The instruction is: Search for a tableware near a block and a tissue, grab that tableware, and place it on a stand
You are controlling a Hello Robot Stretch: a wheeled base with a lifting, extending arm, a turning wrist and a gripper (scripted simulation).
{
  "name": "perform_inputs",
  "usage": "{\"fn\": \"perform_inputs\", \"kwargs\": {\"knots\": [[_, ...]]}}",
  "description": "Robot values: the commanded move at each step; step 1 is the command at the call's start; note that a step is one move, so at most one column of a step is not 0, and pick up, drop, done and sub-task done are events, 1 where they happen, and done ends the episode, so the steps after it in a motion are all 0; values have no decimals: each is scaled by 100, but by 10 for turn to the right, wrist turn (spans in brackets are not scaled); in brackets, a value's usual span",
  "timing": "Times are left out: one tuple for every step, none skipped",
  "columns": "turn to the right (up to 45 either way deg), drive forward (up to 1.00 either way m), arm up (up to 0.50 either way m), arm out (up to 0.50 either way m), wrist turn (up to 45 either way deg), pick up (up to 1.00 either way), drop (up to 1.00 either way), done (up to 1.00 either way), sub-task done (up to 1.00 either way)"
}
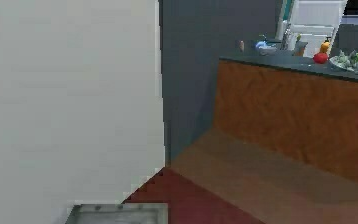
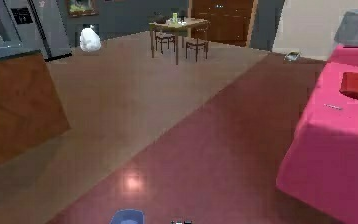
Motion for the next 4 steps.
{"fn": "perform_inputs", "kwargs": {"knots": [[-450, 0, 0, 0, 0, 0, 0, 0, 0], [-390, 0, 0, 0, 0, 0, 0, 0, 0], [-450, 0, 0, 0, 0, 0, 0, 0, 0], [-450, 0, 0, 0, 0, 0, 0, 0, 0]]}}
